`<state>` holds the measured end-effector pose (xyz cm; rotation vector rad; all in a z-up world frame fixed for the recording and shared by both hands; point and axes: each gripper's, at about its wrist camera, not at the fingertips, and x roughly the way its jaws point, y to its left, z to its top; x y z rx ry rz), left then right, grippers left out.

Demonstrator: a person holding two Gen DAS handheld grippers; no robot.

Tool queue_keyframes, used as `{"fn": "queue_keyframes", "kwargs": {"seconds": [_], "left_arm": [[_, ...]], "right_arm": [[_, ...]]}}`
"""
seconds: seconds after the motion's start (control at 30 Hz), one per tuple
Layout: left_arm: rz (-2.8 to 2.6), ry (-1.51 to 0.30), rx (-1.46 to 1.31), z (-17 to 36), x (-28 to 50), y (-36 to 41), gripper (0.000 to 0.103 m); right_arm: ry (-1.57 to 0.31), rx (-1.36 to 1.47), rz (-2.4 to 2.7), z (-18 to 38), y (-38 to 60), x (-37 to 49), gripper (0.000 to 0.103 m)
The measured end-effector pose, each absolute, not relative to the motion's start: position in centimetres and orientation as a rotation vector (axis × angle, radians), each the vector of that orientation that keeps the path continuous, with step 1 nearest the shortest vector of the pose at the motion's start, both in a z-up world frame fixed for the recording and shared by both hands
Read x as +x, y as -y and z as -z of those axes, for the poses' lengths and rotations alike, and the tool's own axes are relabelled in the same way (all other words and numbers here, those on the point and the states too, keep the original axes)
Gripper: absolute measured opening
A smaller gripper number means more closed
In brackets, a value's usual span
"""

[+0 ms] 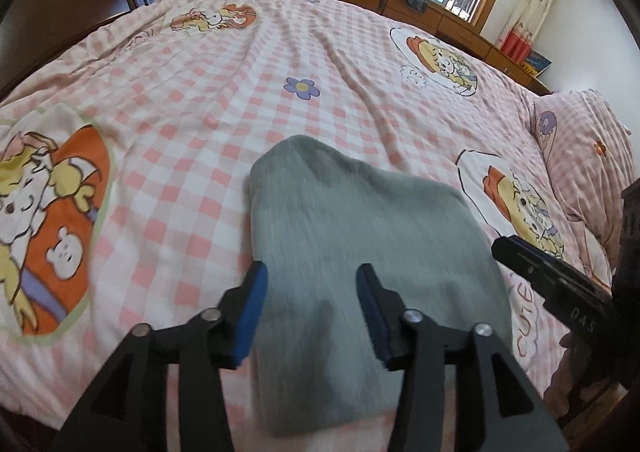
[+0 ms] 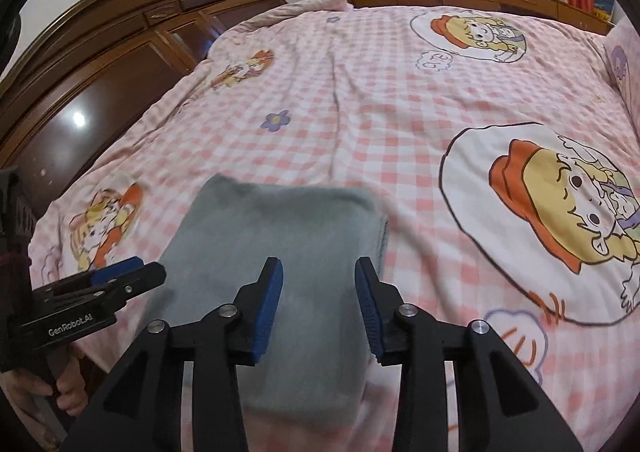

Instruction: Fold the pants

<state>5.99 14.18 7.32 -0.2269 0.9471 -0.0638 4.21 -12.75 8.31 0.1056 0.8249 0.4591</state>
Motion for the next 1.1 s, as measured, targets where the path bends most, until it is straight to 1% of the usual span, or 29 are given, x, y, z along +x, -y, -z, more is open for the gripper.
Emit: {"fn": "queue_keyframes", "kwargs": {"seconds": [0.03,0.1,0.17,0.3,0.37,0.57,0.8,1.1], "left_arm": [[0.052,-0.951,-0.224,-7.5,5.6,-14.1,0.056],[0.020,-0.957,-0.217,-7.6,4.9,-13.8,0.067],[-0.007,-0.964,-0.212,-7.6,4.1,-13.6,0.073],[-0.055,-0.997,-0.200,-6.8,2.8,-13.3,0.077],[-0.080,-1.006,-0.185,-6.5,2.4,-13.1,0.081],[-0.079,-1.036,-0.209,-5.6,0.9,-12.9,0.084],[-0.072,-1.068,-0.201,-4.9,-0.4,-12.1,0.085],[-0.079,-1.092,-0.182,-4.3,-0.8,-11.6,0.085]], "right_arm": [[-0.829,0.099,-0.462,-8.4,12.7,3.6,0.038],[-0.833,0.095,-0.467,-8.5,12.7,2.7,0.038],[-0.842,0.095,-0.470,-8.4,12.7,1.9,0.040],[-0.864,0.088,-0.468,-8.0,13.0,0.3,0.049],[-0.872,0.080,-0.459,-7.8,13.2,-0.4,0.051],[-0.915,0.072,-0.446,-6.2,14.0,-2.0,0.052],[-0.966,0.084,-0.431,-4.5,14.4,-2.5,0.052],[-0.968,0.072,-0.439,-4.4,13.9,-2.7,0.052]]}}
